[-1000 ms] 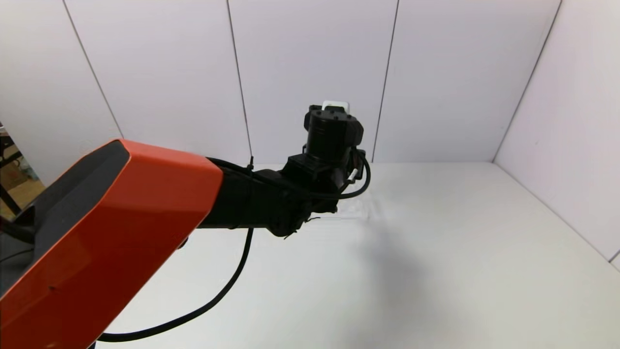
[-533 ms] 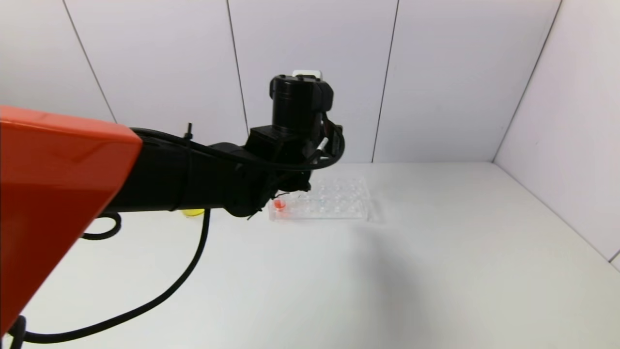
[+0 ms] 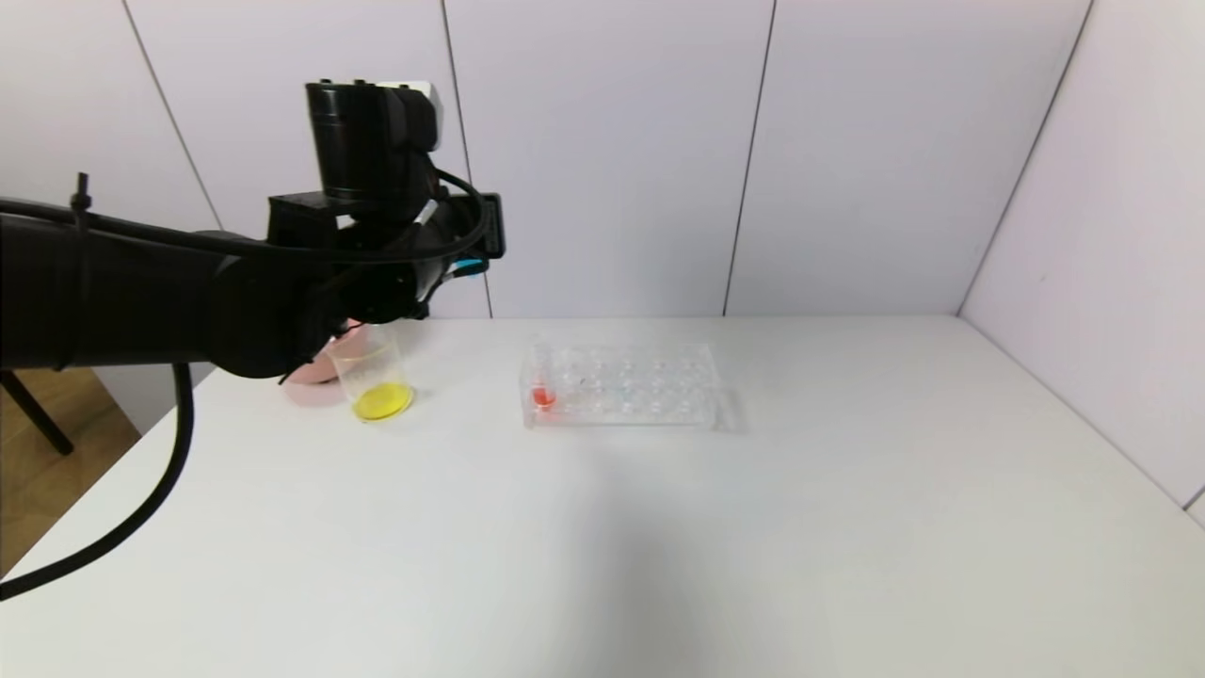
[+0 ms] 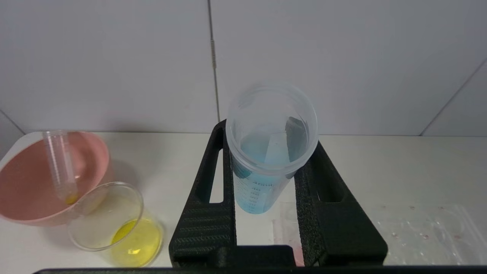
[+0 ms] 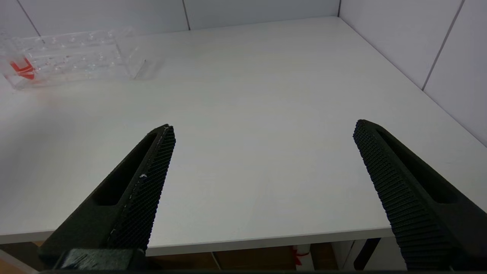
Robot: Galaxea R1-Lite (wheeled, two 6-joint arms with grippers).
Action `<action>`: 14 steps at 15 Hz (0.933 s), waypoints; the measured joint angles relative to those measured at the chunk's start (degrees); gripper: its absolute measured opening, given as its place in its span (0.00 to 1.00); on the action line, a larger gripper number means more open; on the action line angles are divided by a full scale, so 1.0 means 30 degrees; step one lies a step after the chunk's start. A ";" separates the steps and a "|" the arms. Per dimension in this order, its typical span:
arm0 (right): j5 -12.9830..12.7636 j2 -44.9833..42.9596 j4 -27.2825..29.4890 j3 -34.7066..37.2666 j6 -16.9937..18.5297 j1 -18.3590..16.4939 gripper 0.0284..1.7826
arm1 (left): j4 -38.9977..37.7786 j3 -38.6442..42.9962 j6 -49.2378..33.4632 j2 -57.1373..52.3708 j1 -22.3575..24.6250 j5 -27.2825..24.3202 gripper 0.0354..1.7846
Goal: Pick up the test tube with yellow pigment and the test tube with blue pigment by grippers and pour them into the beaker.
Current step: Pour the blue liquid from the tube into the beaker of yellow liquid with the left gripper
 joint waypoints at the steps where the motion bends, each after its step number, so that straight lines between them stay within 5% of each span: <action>1: 0.0000 0.0000 0.0016 0.0000 0.0000 0.0000 0.96 | -0.0065 0.0484 -0.0041 -0.0349 0.0654 -0.0297 0.24; 14: 0.0000 0.0004 0.0008 0.0000 0.0000 0.0000 0.96 | -0.0073 0.2719 -0.0167 -0.1865 0.9383 -0.6737 0.24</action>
